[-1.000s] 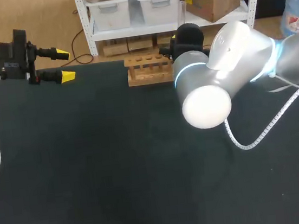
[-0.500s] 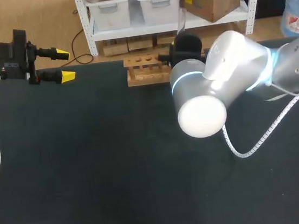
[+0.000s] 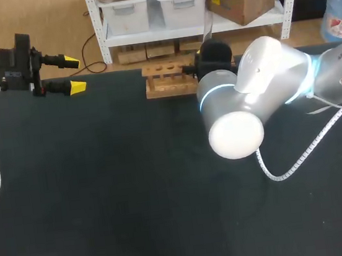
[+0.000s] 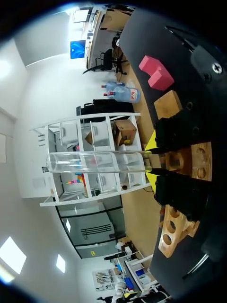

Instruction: Grasp the test tube, adjust it, and insert it.

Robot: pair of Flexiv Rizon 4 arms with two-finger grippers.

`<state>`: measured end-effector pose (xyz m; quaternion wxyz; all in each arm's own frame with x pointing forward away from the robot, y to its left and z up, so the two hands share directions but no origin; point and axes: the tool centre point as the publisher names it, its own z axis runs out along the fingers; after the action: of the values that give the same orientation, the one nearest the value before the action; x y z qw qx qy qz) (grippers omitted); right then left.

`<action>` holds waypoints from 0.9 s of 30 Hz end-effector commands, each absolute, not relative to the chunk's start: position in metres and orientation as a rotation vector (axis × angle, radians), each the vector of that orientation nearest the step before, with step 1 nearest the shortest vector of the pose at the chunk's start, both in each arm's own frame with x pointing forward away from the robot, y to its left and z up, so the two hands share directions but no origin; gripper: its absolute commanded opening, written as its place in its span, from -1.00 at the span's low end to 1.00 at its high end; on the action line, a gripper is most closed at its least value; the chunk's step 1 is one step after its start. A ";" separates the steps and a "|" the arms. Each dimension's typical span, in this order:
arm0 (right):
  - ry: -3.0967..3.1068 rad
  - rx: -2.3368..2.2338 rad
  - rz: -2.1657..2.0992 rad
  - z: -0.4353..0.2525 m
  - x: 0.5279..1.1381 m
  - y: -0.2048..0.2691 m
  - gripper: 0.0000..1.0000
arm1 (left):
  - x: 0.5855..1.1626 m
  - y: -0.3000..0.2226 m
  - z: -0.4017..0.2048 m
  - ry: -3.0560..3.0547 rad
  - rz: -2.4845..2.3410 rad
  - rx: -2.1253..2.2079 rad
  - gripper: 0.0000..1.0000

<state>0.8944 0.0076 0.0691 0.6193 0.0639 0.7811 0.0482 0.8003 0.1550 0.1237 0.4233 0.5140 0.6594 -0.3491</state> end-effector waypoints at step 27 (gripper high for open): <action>1.776 0.127 0.095 0.075 0.897 0.009 -0.09 | 0.801 0.155 0.123 1.649 -0.875 1.287 1.00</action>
<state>0.8970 0.0091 0.0747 0.6280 0.0555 0.7751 0.0420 0.8003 0.1550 0.1237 0.4233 0.5140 0.6594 -0.3491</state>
